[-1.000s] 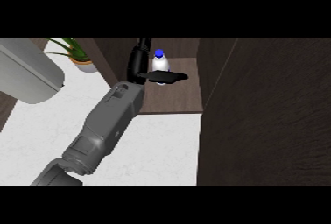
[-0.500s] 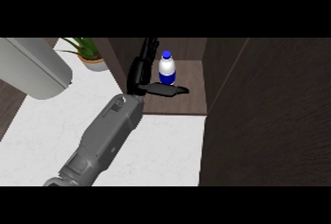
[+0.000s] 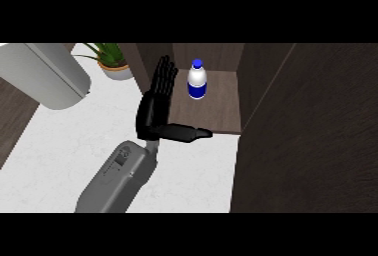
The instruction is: Pick up the bottled water, place it into the cabinet and close the cabinet
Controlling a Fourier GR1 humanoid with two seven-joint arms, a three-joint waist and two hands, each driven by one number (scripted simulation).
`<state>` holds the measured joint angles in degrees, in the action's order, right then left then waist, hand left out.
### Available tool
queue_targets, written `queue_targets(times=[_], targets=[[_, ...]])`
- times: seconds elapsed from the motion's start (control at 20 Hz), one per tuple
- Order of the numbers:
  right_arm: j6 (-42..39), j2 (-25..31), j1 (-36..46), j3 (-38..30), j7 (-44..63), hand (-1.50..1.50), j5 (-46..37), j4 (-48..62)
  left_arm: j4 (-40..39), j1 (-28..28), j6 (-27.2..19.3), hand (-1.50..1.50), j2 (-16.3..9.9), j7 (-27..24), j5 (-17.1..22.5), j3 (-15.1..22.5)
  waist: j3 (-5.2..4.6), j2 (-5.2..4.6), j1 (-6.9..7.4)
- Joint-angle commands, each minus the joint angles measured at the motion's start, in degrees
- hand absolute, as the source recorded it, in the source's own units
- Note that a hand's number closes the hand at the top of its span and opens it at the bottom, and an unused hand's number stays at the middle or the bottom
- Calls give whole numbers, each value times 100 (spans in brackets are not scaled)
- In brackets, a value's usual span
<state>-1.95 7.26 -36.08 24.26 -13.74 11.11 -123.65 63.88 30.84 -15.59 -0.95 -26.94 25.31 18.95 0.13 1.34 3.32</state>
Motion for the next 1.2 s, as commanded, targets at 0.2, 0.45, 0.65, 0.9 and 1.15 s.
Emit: queue_targets(times=[0.2,0.45,0.65,0.9,1.15], targets=[[-85,127,105,466,-125,-150,-590,89,3261,-2209,-545,-150,-466,957,-165,1028,-8,-24,-59],[-610,807,119,496,250,150,-590,-56,4659,-3478,-474,-150,-1129,863,-267,1255,-12,-83,-158],[-890,1260,128,912,571,150,-1050,-573,5326,-4033,-613,-150,-1442,825,-272,975,-17,-90,-209],[-911,1109,462,1559,1032,150,-1359,-795,6282,-4936,-470,-150,-1901,692,-71,643,-19,-104,-183],[-840,867,783,1813,919,150,-1807,-558,6762,-6209,162,-150,-2358,146,242,444,-22,-90,-110]])
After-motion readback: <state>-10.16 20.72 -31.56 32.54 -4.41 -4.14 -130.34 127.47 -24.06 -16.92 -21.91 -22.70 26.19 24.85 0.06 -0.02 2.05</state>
